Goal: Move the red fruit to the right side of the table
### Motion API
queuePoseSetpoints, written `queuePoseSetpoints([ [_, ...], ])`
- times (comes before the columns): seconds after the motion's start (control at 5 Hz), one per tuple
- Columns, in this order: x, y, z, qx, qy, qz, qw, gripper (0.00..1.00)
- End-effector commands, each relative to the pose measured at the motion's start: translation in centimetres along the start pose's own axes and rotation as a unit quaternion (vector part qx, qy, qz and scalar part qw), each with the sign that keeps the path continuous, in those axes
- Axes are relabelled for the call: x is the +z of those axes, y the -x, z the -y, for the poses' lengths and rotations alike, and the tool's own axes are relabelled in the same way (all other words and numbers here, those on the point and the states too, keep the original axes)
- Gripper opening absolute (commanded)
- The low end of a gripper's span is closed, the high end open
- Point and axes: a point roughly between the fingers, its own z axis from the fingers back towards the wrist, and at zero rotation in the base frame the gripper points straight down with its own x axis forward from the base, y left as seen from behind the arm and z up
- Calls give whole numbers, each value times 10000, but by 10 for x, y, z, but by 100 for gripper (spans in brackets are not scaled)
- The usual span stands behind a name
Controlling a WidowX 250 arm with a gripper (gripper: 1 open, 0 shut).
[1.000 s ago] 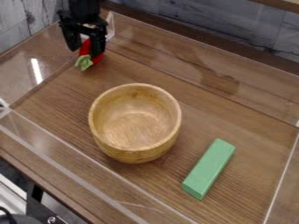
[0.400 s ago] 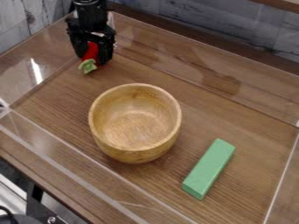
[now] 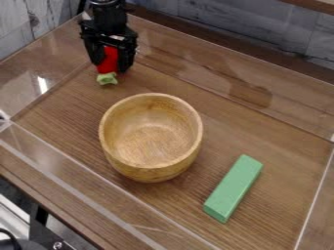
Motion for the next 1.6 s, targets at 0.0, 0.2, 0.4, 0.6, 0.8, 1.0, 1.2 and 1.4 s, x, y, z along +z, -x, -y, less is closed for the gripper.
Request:
queuePoseSetpoints([
  [0.0,27,-3,-7,36,-187,374,9991,100],
  [0.2,27,-7,-17,-116,-221,389,9989,100],
  [0.4,28,-11,-26,-263,-246,408,9985,100],
  [0.6,25,-10,-27,-178,-274,420,9986,100],
  [0.8,5,-16,-23,-245,-271,342,9987,100],
  [1.0,-13,-21,-19,-308,-267,259,9988,100],
  [1.2,-20,-12,-17,-302,-273,234,9989,0],
  [1.4,-21,-2,-13,-294,-281,238,9989,0],
])
